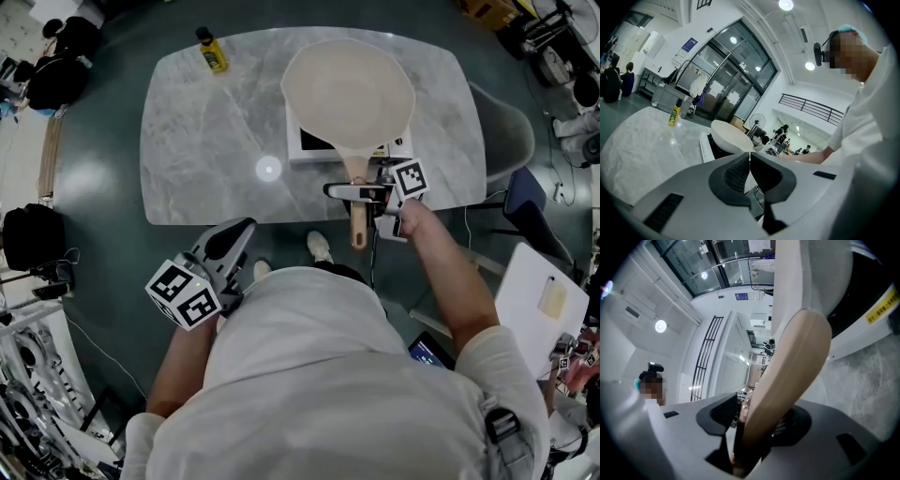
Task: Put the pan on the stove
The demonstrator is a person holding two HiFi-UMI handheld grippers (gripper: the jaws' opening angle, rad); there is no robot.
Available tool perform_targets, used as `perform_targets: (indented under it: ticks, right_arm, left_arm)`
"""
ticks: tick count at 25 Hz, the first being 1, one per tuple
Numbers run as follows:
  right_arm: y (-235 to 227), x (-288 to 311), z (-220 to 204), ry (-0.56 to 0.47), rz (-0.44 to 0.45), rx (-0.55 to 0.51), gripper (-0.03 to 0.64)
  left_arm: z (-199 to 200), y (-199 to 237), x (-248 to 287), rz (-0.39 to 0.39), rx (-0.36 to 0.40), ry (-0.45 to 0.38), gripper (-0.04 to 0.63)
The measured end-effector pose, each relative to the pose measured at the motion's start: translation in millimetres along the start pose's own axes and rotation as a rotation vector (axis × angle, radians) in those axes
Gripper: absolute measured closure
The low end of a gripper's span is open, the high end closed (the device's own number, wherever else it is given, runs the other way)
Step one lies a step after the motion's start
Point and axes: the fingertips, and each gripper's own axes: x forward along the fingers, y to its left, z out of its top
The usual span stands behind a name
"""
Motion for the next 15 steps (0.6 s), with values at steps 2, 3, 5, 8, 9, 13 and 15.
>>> perform_targets:
  ticks: [2, 3, 5, 8, 9, 13, 15]
  right_arm:
    - [-3, -3, 0, -0.011, -0.011, 0.008, 0.392]
    - [-4, -4, -1, -0.017, -0.017, 0.009, 0.377]
    - [-6, -7, -1, -0.033, -0.027, 0.014, 0.354]
    - [-8, -12, -1, -0.061, -0.038, 0.019, 0.341]
    - [-9, -14, -2, -0.068, -0.043, 0.019, 0.336]
    - [-8, -20, -6, -0.095, -0.050, 0.026, 0.308]
    - [-6, -22, -9, -0.110, -0.056, 0.020, 0.301]
  left_arm:
    - [-1, 0, 0, -0.006, 0.000, 0.004, 0.575]
    - [-1, -1, 0, -0.010, 0.000, 0.006, 0.575]
    - [-3, -1, 0, -0.022, -0.001, 0.007, 0.575]
    - [-4, 0, 1, -0.036, -0.001, 0.013, 0.575]
    - [-4, 0, 1, -0.042, 0.000, 0.015, 0.575]
    - [-3, -2, -1, -0.066, 0.006, 0.021, 0.575]
    - [-3, -3, -3, -0.081, 0.012, 0.025, 0.575]
